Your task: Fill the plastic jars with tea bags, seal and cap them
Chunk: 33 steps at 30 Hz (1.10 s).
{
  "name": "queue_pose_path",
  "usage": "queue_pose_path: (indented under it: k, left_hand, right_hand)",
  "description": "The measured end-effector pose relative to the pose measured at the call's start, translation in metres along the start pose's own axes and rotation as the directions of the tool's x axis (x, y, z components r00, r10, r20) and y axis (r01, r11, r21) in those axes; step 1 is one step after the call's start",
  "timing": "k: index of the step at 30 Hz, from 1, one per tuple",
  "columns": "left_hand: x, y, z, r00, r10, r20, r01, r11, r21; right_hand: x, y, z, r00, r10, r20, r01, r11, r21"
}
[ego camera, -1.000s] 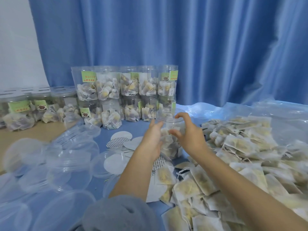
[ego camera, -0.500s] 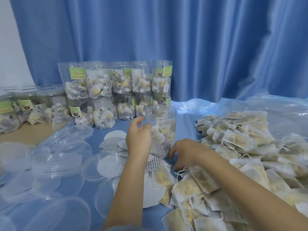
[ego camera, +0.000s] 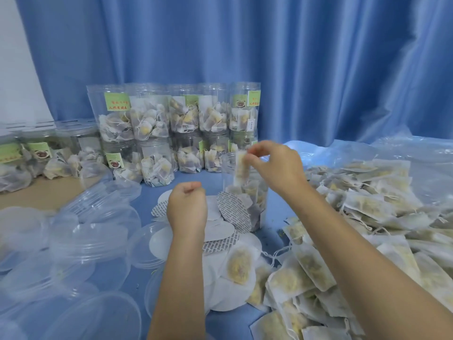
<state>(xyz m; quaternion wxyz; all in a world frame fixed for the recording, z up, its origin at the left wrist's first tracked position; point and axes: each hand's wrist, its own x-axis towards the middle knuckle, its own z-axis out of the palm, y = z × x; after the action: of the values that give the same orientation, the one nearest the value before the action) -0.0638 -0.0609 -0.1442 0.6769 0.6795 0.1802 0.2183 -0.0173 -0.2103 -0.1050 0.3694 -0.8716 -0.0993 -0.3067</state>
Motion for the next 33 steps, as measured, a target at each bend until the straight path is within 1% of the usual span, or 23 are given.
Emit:
queue_pose_path:
  k: [1,2,3,4,5,6,7,8,9,10,11,14,15,17,21,22,23,24,26,28,29,31,33]
  left_hand:
    - [0.002,-0.001,-0.002,1.000,0.003,-0.002,-0.003,1.000,0.027]
    - [0.004,-0.002,-0.004,1.000,0.008,-0.004,-0.007,0.998,0.058]
    - [0.006,-0.003,-0.006,1.000,0.016,-0.008,-0.015,0.996,0.093]
    - [0.007,-0.004,-0.007,0.999,0.035,-0.018,-0.032,0.990,0.138]
    - [0.008,-0.004,-0.009,0.997,0.064,-0.036,-0.056,0.978,0.201]
    - [0.008,-0.004,-0.011,0.993,0.101,-0.058,-0.081,0.956,0.281]
    - [0.007,-0.004,-0.013,0.987,0.141,-0.076,-0.103,0.924,0.368]
    - [0.006,-0.004,-0.015,0.980,0.176,-0.088,-0.118,0.884,0.453]
    - [0.005,-0.005,-0.018,0.975,0.201,-0.095,-0.120,0.834,0.538]
    - [0.004,-0.005,-0.019,0.973,0.210,-0.101,-0.101,0.772,0.628]
    - [0.002,-0.005,-0.021,0.976,0.192,-0.104,-0.058,0.688,0.724]
    - [0.003,-0.010,-0.021,0.994,-0.013,-0.108,0.104,0.420,0.902]
    - [0.003,-0.013,-0.020,0.988,-0.090,-0.123,0.148,0.373,0.916]
    - [0.004,-0.019,-0.021,0.970,-0.175,-0.170,0.221,0.333,0.917]
    - [0.006,-0.022,-0.020,0.966,-0.187,-0.177,0.230,0.321,0.919]
    - [0.008,-0.021,-0.019,0.969,-0.168,-0.180,0.230,0.352,0.907]
    - [0.009,-0.019,-0.019,0.972,-0.132,-0.194,0.232,0.421,0.877]
    - [0.009,-0.017,-0.020,0.975,-0.063,-0.214,0.215,0.523,0.825]
    - [0.008,-0.013,-0.020,0.953,0.162,-0.255,0.051,0.747,0.663]
    - [0.004,-0.008,-0.018,0.895,0.338,-0.292,-0.168,0.859,0.483]
    - [0.001,-0.006,-0.016,0.870,0.391,-0.298,-0.256,0.878,0.404]
    - [-0.005,-0.004,-0.010,0.835,0.486,-0.258,-0.400,0.858,0.322]
    - [-0.011,-0.007,-0.005,0.797,0.590,-0.133,-0.537,0.791,0.292]
  right_hand:
    - [-0.005,0.005,0.005,0.998,-0.024,0.054,0.031,0.992,-0.120]
    - [-0.010,0.008,0.009,0.995,-0.096,0.016,0.097,0.982,-0.161]
    - [-0.016,0.008,0.010,0.971,-0.217,-0.099,0.203,0.970,-0.130]
    - [-0.023,0.007,0.011,0.918,-0.328,-0.222,0.312,0.945,-0.101]
    - [-0.029,0.004,0.012,0.869,-0.402,-0.287,0.388,0.915,-0.109]
    - [-0.033,0.002,0.014,0.855,-0.444,-0.269,0.420,0.896,-0.143]
    - [-0.035,-0.001,0.016,0.895,-0.417,-0.158,0.392,0.904,-0.170]
    - [-0.036,-0.005,0.019,0.949,-0.316,-0.001,0.307,0.924,-0.228]
    - [-0.036,-0.007,0.023,0.971,-0.183,0.150,0.223,0.921,-0.320]
    - [-0.036,-0.008,0.027,0.964,-0.080,0.255,0.180,0.899,-0.399]
    - [-0.037,-0.009,0.031,0.945,-0.029,0.327,0.182,0.875,-0.448]
    - [-0.042,-0.011,0.038,0.911,-0.046,0.410,0.233,0.878,-0.419]
    - [-0.043,-0.010,0.039,0.910,-0.054,0.410,0.229,0.892,-0.389]
    - [-0.043,-0.009,0.039,0.917,-0.079,0.390,0.232,0.902,-0.363]
    - [-0.041,-0.007,0.038,0.946,-0.125,0.300,0.222,0.922,-0.316]
    - [-0.040,-0.007,0.036,0.953,-0.122,0.277,0.202,0.938,-0.283]
    - [-0.040,-0.006,0.036,0.963,-0.123,0.240,0.178,0.959,-0.222]
    - [-0.039,-0.007,0.036,0.973,-0.130,0.189,0.157,0.978,-0.139]
    - [-0.039,-0.008,0.035,0.991,-0.105,0.078,0.101,0.993,0.059]
    - [-0.039,-0.011,0.035,0.998,-0.037,0.042,0.025,0.967,0.254]
    - [-0.039,-0.013,0.035,0.999,-0.002,0.053,-0.016,0.941,0.337]
    - [-0.040,-0.016,0.036,0.995,0.043,0.088,-0.080,0.874,0.480]
    - [-0.041,-0.021,0.035,0.994,0.043,0.096,-0.089,0.830,0.551]
